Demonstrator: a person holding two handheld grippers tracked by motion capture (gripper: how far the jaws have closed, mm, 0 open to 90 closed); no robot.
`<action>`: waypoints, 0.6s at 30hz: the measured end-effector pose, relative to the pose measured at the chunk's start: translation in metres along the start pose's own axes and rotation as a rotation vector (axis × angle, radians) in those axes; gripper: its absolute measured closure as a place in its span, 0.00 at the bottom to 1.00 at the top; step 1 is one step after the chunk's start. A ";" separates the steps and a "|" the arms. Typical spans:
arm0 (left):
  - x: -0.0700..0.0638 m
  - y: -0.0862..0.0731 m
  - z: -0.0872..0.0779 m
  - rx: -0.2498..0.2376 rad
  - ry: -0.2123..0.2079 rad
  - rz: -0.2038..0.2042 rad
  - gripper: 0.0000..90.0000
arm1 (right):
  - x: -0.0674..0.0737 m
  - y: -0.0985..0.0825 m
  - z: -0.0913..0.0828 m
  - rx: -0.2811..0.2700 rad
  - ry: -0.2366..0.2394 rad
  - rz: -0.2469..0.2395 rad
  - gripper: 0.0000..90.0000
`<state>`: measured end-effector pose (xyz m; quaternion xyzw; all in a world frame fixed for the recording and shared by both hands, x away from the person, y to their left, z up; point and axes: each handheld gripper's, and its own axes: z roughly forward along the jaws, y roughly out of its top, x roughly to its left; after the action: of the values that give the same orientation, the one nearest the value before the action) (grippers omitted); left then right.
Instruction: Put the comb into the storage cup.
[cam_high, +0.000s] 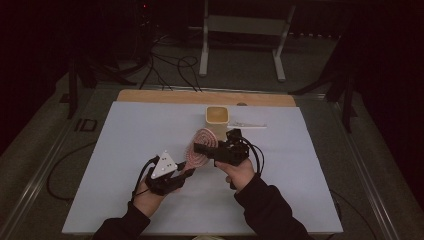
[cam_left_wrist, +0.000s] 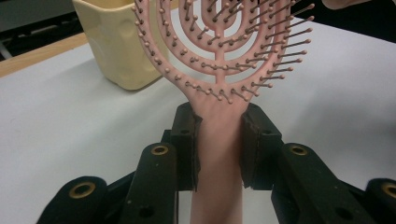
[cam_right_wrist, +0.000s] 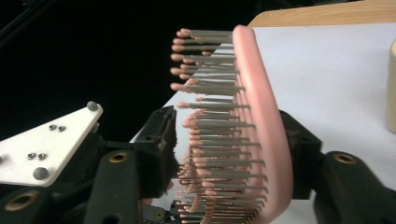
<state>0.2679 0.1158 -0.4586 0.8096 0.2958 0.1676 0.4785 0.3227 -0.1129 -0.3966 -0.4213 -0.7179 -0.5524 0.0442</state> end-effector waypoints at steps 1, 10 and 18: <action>0.000 0.000 0.000 0.001 0.003 0.002 0.79 | 0.000 0.000 0.000 -0.001 -0.004 -0.004 0.56; 0.001 -0.001 0.001 0.008 -0.010 -0.005 0.79 | -0.001 -0.001 0.001 0.001 0.002 -0.015 0.70; 0.002 -0.001 0.002 0.005 -0.029 -0.026 0.79 | 0.002 -0.003 0.000 -0.021 0.000 -0.062 0.70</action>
<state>0.2703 0.1164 -0.4605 0.8091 0.2996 0.1488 0.4831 0.3198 -0.1115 -0.3977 -0.3990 -0.7249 -0.5611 0.0227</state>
